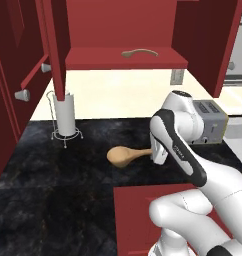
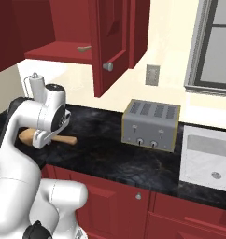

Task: Organize the utensils by type. Pick up the wooden spoons from the counter and place them in the open cabinet. Then pick up the metallic utensils from the counter and place them in the open drawer.

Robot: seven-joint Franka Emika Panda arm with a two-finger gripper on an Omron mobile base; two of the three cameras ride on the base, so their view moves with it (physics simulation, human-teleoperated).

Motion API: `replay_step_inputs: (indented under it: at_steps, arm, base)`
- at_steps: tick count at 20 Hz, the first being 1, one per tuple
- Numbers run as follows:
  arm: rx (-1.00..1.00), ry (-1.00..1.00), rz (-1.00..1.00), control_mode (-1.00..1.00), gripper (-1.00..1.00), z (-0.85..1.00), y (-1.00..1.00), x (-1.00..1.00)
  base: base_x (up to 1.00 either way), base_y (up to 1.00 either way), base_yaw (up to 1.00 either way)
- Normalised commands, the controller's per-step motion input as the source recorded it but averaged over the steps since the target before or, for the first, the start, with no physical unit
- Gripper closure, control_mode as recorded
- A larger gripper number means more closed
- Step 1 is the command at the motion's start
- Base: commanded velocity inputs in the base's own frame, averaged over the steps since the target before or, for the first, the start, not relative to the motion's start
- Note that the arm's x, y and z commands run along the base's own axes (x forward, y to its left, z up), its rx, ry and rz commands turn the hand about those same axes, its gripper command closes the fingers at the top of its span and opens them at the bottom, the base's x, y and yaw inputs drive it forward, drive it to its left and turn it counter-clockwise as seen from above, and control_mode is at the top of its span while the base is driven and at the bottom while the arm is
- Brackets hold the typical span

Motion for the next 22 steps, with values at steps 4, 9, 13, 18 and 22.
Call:
replay_step_inputs:
  at_steps: [4,9,13,18,22]
  arm:
    - [0.0,-0.11,0.0,-1.0,1.0,0.24,0.02,-0.03]
    - [-0.03,-0.29,0.0,-1.0,1.0,0.52,0.18,0.02]
    - [-0.02,-0.37,0.0,-1.0,1.0,0.67,0.21,0.23]
    - [0.0,-0.33,0.0,-1.0,1.0,0.75,0.14,0.37]
    - [-0.01,-0.37,0.0,-1.0,1.0,0.66,0.03,0.34]
  base:
    - [-0.02,0.0,0.0]
    - [0.0,0.0,0.0]
    - [0.0,0.0,0.0]
    - [0.0,0.0,0.0]
    - [0.0,0.0,0.0]
